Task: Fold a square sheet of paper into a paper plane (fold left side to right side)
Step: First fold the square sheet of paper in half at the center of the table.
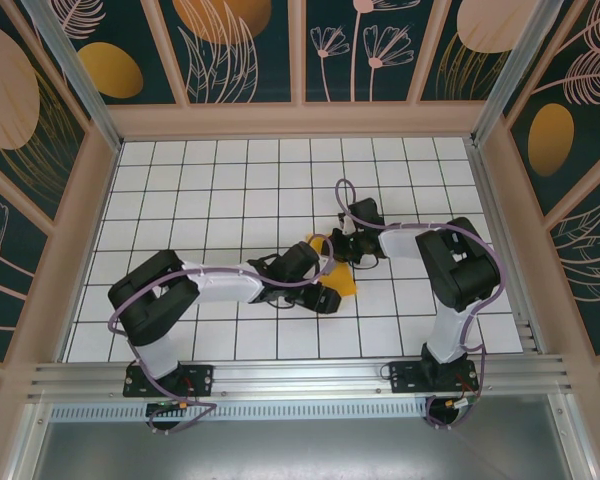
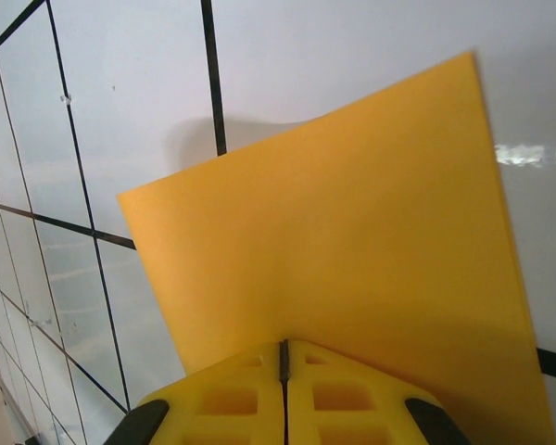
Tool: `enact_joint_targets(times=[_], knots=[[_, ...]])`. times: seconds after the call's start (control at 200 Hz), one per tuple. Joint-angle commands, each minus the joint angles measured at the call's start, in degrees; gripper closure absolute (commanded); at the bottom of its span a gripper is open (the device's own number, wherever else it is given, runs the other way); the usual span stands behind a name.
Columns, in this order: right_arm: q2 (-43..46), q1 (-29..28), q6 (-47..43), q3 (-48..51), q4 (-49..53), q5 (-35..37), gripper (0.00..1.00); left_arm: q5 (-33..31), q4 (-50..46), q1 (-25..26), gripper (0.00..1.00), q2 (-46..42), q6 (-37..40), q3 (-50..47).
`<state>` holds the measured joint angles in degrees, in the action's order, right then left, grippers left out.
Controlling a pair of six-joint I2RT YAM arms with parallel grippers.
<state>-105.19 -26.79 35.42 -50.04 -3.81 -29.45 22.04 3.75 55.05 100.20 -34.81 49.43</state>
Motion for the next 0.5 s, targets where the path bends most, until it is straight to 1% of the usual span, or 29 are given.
enact_joint_targets(times=[0.0, 0.145, 0.275, 0.33, 0.395, 0.495], knots=[[-2.4, -0.7, 1.9, 3.2, 3.2, 3.9, 0.92, -2.0, 2.2, -2.4, 0.41, -4.3, -2.1, -2.8], [-0.8, -0.5, 4.1, 4.7, 2.6, 5.5, 0.92, -1.9, 5.2, -5.9, 0.38, -9.7, -2.5, -6.1], [0.7, -0.7, 5.9, 5.6, 2.4, 7.7, 0.92, -0.1, 7.9, -9.4, 0.36, -12.9, -2.7, -8.0], [1.2, -0.8, 6.5, 5.9, 2.6, 8.4, 0.92, 1.0, 9.0, -10.5, 0.36, -12.5, -2.7, -8.1], [1.8, -0.9, 6.9, 6.4, 2.5, 9.3, 0.92, 3.2, 10.3, -10.6, 0.37, -10.9, -2.4, -7.2], [2.0, -0.9, 7.4, 6.8, 2.5, 9.6, 0.92, 7.9, 17.1, -10.5, 0.43, -7.5, -5.7, -7.4]])
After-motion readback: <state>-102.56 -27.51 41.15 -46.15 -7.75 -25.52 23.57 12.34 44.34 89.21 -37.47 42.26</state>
